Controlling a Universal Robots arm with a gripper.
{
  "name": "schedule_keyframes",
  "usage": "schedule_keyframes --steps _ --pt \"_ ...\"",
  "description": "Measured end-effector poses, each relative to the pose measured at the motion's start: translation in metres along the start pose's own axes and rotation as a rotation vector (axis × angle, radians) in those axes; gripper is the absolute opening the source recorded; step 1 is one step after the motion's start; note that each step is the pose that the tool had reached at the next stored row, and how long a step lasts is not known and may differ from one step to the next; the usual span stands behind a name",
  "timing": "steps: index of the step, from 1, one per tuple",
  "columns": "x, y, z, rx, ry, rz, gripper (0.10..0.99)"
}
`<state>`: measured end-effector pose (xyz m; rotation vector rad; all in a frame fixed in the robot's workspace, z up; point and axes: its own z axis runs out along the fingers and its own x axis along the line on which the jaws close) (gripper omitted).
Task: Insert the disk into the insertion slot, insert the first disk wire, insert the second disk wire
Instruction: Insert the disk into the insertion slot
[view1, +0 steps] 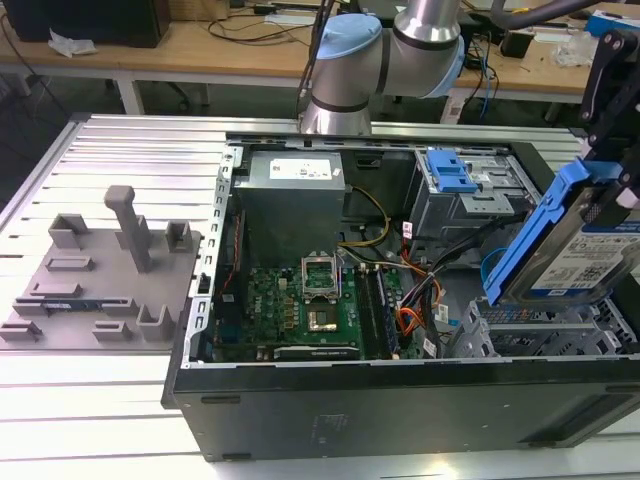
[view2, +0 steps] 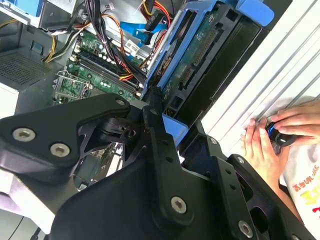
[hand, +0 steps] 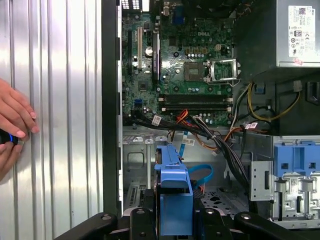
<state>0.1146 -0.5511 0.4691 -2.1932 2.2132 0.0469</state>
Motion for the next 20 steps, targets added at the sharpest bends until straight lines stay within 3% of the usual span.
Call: schedule_keyframes --steps 20 --pt "0.0029 -0.0001 0.0138 0.000 0.0003 -0.002 0.365"
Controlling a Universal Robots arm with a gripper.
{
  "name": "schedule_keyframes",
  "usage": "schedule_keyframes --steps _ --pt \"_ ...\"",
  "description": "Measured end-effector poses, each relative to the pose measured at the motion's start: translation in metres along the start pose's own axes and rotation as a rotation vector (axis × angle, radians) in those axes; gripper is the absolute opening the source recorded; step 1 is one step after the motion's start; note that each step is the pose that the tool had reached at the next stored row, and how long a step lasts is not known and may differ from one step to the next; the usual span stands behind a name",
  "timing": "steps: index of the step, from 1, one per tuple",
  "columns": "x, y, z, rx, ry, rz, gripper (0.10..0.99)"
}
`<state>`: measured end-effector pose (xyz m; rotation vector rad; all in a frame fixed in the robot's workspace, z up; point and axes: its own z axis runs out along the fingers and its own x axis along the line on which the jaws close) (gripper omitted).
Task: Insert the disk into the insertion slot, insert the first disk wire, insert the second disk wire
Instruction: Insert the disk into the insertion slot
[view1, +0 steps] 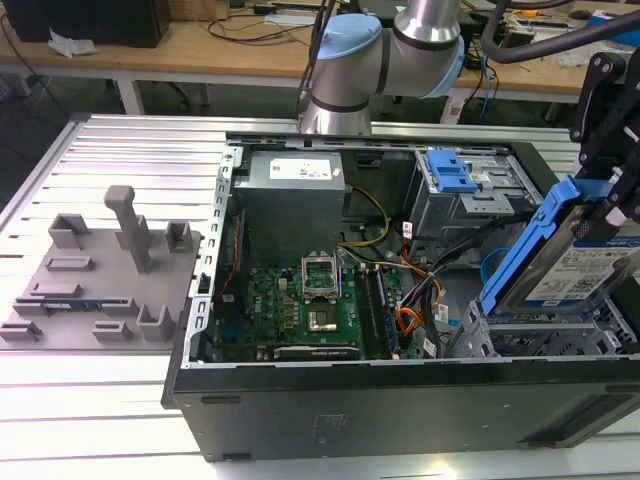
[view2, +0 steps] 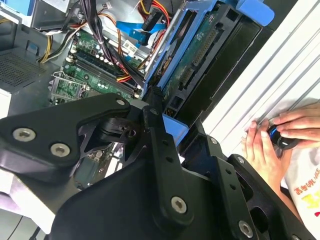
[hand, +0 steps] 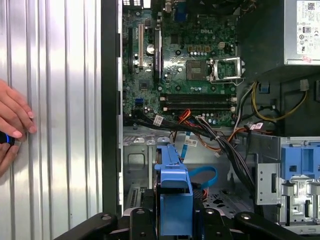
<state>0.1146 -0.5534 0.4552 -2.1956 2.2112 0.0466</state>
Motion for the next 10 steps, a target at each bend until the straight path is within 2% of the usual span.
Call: schedule_keyframes --steps 10 --pt "0.0005 -0.0001 0.0125 -0.001 0.0001 -0.007 0.365"
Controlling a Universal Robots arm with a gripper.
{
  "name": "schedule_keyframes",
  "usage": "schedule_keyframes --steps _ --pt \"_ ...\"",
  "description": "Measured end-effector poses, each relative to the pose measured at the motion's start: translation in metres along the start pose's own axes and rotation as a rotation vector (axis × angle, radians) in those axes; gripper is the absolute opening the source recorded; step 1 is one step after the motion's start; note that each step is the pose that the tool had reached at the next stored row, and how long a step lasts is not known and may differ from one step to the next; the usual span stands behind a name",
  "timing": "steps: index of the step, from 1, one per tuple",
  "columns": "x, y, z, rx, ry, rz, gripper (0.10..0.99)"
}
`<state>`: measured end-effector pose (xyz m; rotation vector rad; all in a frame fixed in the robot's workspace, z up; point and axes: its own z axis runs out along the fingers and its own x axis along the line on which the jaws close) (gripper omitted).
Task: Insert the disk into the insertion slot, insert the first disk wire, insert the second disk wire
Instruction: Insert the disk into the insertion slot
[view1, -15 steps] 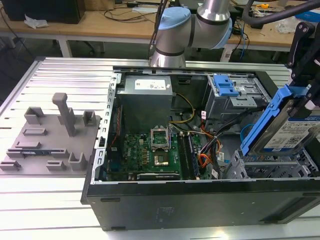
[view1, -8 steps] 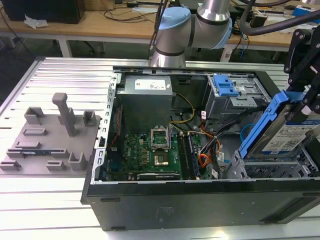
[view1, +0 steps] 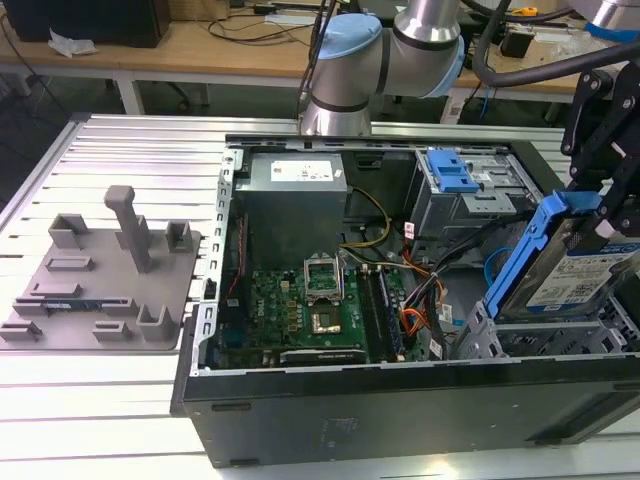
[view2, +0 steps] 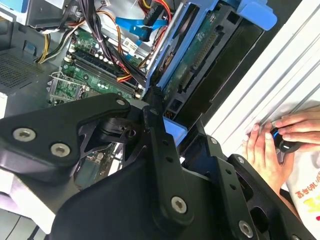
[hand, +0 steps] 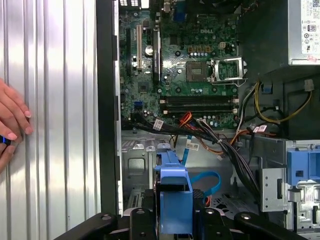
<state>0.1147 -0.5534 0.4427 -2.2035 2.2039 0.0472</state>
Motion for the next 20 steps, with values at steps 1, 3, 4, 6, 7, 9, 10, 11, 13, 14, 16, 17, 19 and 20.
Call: schedule_keyframes --steps 1,3,4,6,7,9,10,11,13,14,16,17,19,20 --pt "0.0000 0.0000 0.0000 -0.001 0.0000 0.000 0.365" --pt "0.0000 0.0000 0.0000 -0.002 -0.0002 0.000 0.365" --pt "0.0000 0.0000 -0.0003 -0.002 -0.0004 0.000 0.365" --pt "0.0000 -0.0002 -0.0018 -0.004 -0.0014 0.000 0.365" --pt "-0.0002 -0.0003 -0.0058 -0.006 0.0003 0.000 0.365" --pt "-0.0003 -0.0006 -0.0077 -0.008 0.0004 0.000 0.365" --pt "-0.0004 -0.0022 -0.0097 -0.015 0.0007 0.001 0.365" --pt "-0.0005 -0.0044 -0.0133 -0.021 0.0009 0.001 0.365" --pt "-0.0006 -0.0079 -0.0173 -0.027 0.0007 0.001 0.365" --pt "-0.0008 -0.0114 -0.0200 -0.036 0.0012 0.001 0.365" --pt "-0.0014 -0.0170 -0.0220 -0.068 0.0085 0.003 0.365" --pt "-0.0016 -0.0170 -0.0220 -0.068 0.0132 0.003 0.365" --pt "-0.0016 -0.0170 -0.0220 -0.068 0.0133 0.003 0.365" --pt "-0.0025 -0.0172 -0.0218 -0.068 0.0131 0.003 0.365"
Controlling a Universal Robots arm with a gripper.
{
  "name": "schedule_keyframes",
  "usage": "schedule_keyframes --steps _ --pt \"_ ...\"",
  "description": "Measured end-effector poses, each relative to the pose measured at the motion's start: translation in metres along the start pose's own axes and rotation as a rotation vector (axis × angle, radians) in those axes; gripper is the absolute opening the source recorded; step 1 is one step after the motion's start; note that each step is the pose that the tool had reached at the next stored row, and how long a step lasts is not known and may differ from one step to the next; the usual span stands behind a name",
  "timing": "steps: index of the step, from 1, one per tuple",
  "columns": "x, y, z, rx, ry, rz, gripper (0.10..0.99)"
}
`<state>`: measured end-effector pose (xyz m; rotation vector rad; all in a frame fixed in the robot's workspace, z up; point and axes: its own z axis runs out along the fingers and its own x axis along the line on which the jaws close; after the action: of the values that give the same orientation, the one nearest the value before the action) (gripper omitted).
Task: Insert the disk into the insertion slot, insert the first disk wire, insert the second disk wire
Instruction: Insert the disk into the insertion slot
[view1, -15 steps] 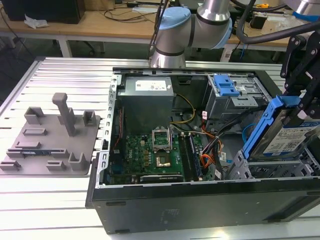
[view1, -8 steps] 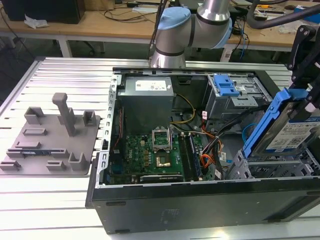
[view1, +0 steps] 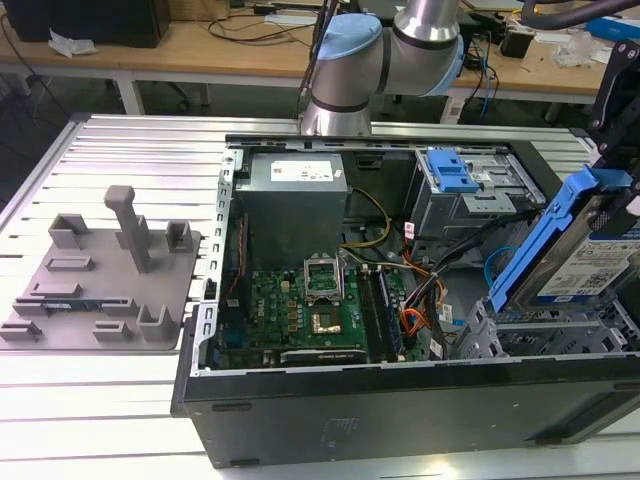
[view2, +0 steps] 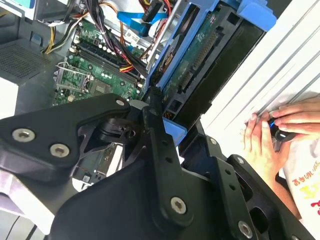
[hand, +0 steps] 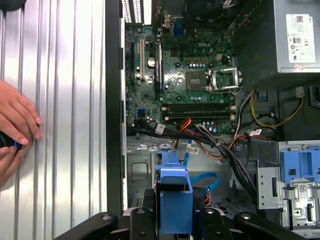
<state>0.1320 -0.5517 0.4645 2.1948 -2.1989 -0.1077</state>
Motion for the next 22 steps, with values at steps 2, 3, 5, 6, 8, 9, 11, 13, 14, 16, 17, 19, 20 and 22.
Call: schedule_keyframes --steps 2,3,5,6,8,9,11,13,14,16,17,19,20,22 --pt "-0.0026 -0.0008 0.0004 0.000 0.0001 0.000 0.365" --pt "-0.0026 -0.0009 0.0004 0.000 0.0009 -0.001 0.365" --pt "-0.0026 -0.0009 0.0004 0.000 0.0009 -0.001 0.365" --pt "-0.0027 -0.0011 0.0007 0.000 0.0009 -0.001 0.365" --pt "-0.0026 -0.0013 0.0013 0.000 0.0008 -0.001 0.365" --pt "-0.0026 -0.0013 0.0018 0.000 0.0009 -0.001 0.365" --pt "-0.0026 -0.0014 0.0031 0.000 0.0009 -0.001 0.365" --pt "-0.0025 -0.0016 0.0045 0.000 0.0010 -0.001 0.365" --pt "-0.0025 -0.0017 0.0051 0.000 0.0009 -0.001 0.365" --pt "-0.0025 -0.0018 0.0065 0.000 0.0010 -0.002 0.365" --pt "-0.0024 -0.0021 0.0080 -0.001 0.0010 -0.002 0.365" --pt "-0.0024 -0.0031 0.0099 -0.002 0.0009 -0.002 0.365" --pt "-0.0024 -0.0034 0.0104 -0.003 0.0010 -0.002 0.365" --pt "-0.0023 -0.0042 0.0128 -0.005 0.0011 -0.002 0.365"
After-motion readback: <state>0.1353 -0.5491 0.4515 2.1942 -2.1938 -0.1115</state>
